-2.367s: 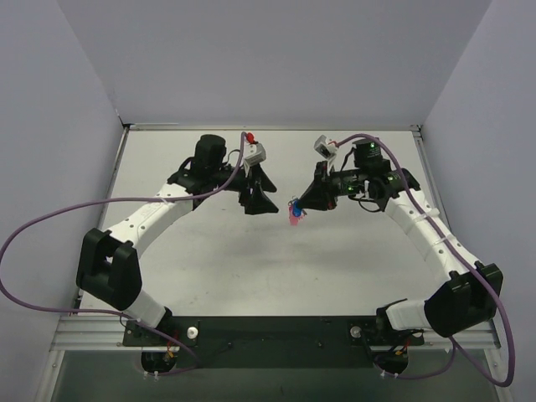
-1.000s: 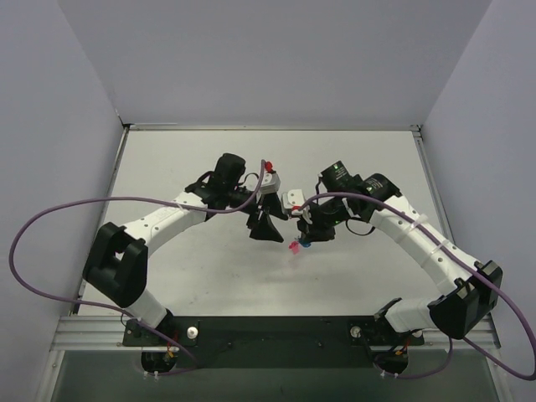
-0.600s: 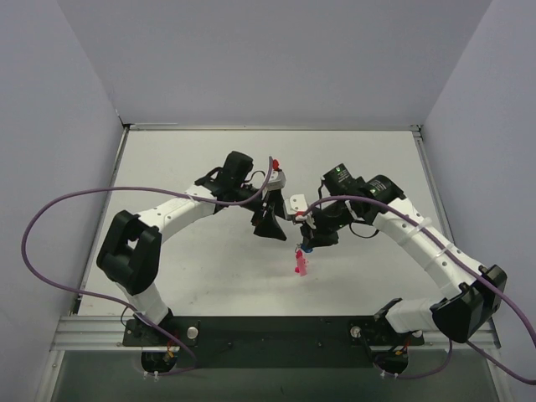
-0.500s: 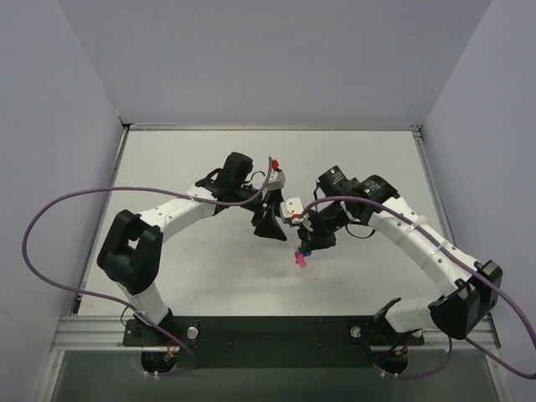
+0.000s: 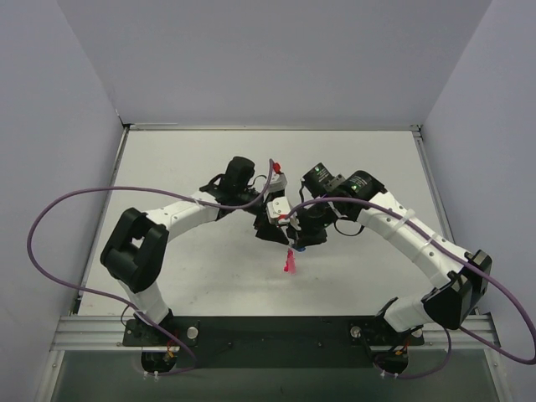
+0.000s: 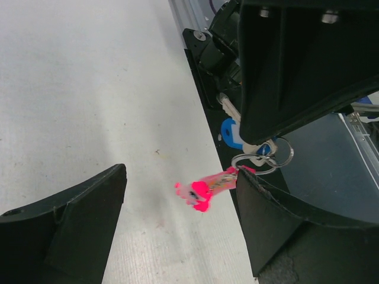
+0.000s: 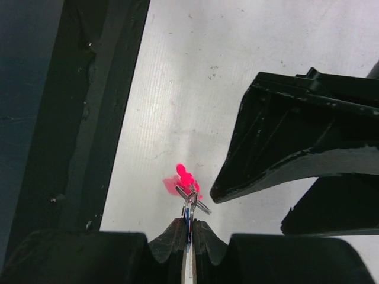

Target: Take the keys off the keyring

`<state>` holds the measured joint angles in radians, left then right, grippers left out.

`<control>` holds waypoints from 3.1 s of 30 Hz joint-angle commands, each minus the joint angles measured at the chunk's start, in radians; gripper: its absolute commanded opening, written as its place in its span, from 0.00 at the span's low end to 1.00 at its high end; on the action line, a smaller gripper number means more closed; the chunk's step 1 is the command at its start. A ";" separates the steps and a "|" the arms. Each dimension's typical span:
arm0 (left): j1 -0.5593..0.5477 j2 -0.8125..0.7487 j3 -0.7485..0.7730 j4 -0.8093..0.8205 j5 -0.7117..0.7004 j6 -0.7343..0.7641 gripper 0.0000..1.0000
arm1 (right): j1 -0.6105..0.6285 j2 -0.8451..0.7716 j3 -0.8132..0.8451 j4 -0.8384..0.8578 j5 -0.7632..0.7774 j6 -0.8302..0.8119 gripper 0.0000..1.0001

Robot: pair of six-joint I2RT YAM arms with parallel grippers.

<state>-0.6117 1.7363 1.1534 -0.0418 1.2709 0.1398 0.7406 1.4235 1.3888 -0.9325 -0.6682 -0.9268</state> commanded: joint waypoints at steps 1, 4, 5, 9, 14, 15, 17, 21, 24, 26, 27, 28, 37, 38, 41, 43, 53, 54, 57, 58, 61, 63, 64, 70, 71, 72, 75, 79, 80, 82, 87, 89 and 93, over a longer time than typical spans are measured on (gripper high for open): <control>-0.011 0.008 -0.003 0.104 0.111 -0.040 0.82 | 0.006 0.000 0.038 -0.031 0.067 0.019 0.00; -0.011 0.012 -0.035 0.293 0.163 -0.210 0.77 | 0.006 -0.003 0.041 -0.029 0.093 0.019 0.00; -0.013 0.012 -0.081 0.384 0.172 -0.364 0.75 | 0.005 -0.003 0.041 -0.031 0.101 0.019 0.00; -0.017 0.093 -0.198 1.438 0.194 -1.055 0.67 | 0.005 -0.003 0.041 -0.025 0.125 0.019 0.00; -0.031 0.238 -0.119 1.714 0.226 -1.398 0.47 | 0.005 -0.009 0.041 -0.014 0.147 0.025 0.00; -0.033 0.238 -0.127 1.714 0.222 -1.393 0.47 | 0.003 -0.011 0.041 -0.014 0.151 0.025 0.00; -0.034 0.238 -0.121 1.715 0.216 -1.396 0.47 | 0.002 -0.020 0.035 -0.012 0.153 0.022 0.00; -0.025 0.217 -0.110 1.715 0.203 -1.399 0.51 | 0.000 -0.035 0.015 -0.009 0.157 0.019 0.00; -0.017 0.201 -0.101 1.717 0.202 -1.407 0.54 | 0.000 -0.047 0.012 -0.008 0.163 0.019 0.00; -0.007 0.198 -0.098 1.717 0.190 -1.418 0.54 | 0.002 -0.054 0.012 -0.006 0.156 0.019 0.00; -0.003 0.200 -0.096 1.717 0.185 -1.421 0.54 | 0.000 -0.057 0.015 -0.006 0.153 0.020 0.00; -0.002 0.201 -0.095 1.717 0.176 -1.428 0.54 | 0.002 -0.057 0.018 -0.006 0.153 0.023 0.00; 0.059 0.067 -0.100 0.958 0.044 -0.929 0.63 | 0.002 -0.070 0.021 -0.008 0.183 0.028 0.00; 0.053 0.011 -0.019 0.576 -0.023 -0.649 0.67 | 0.002 -0.075 0.022 -0.008 0.186 0.029 0.00; 0.001 -0.090 0.045 0.046 -0.305 -0.091 0.73 | 0.002 -0.080 0.026 -0.008 0.186 0.031 0.00; 0.035 -0.086 -0.012 0.237 -0.202 -0.257 0.73 | 0.002 -0.080 0.027 -0.009 0.186 0.031 0.00; 0.023 -0.026 -0.040 0.339 -0.082 -0.290 0.73 | 0.011 -0.089 0.088 -0.072 0.199 0.026 0.00; 0.021 -0.020 -0.037 0.339 -0.076 -0.286 0.73 | 0.016 -0.089 0.108 -0.095 0.205 0.019 0.00; 0.017 -0.018 -0.038 0.350 -0.051 -0.283 0.73 | 0.031 -0.081 0.140 -0.126 0.226 0.011 0.00; 0.013 -0.018 -0.043 0.353 -0.045 -0.281 0.73 | 0.032 -0.075 0.147 -0.127 0.229 0.009 0.00; 0.004 -0.027 -0.054 0.373 -0.033 -0.286 0.73 | 0.042 -0.048 0.167 -0.138 0.257 0.006 0.00; 0.000 -0.032 -0.061 0.399 -0.010 -0.305 0.73 | 0.063 -0.031 0.176 -0.146 0.284 0.005 0.00; -0.005 -0.032 -0.066 0.411 -0.001 -0.316 0.73 | 0.069 -0.015 0.188 -0.144 0.298 0.006 0.00; -0.033 -0.053 -0.092 0.460 0.039 -0.359 0.73 | 0.092 0.028 0.237 -0.152 0.361 0.005 0.00; -0.034 -0.055 -0.093 0.471 0.042 -0.374 0.73 | 0.097 0.029 0.245 -0.157 0.363 0.003 0.00; -0.034 -0.058 -0.103 0.511 0.044 -0.391 0.73 | 0.098 0.034 0.246 -0.160 0.367 0.003 0.00; -0.033 -0.061 -0.118 0.589 0.050 -0.456 0.72 | 0.106 0.048 0.250 -0.167 0.380 0.008 0.00; -0.031 -0.067 -0.133 0.658 0.053 -0.511 0.72 | 0.114 0.051 0.236 -0.169 0.383 0.011 0.00; -0.031 -0.069 -0.136 0.663 0.051 -0.516 0.72 | 0.112 0.051 0.234 -0.167 0.383 0.011 0.00; -0.026 -0.067 -0.138 0.668 0.047 -0.516 0.71 | 0.112 0.046 0.230 -0.167 0.381 0.011 0.00; -0.019 -0.060 -0.147 0.710 0.041 -0.543 0.68 | 0.114 0.040 0.219 -0.167 0.380 0.011 0.00; -0.019 -0.057 -0.149 0.724 0.047 -0.566 0.67 | 0.115 0.041 0.214 -0.167 0.378 0.011 0.00; -0.019 -0.044 -0.158 0.825 0.061 -0.641 0.66 | 0.114 0.046 0.213 -0.166 0.369 0.011 0.00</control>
<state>-0.6350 1.7111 1.0046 0.6277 1.2964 -0.4290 0.8463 1.4700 1.6043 -1.0603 -0.3035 -0.9176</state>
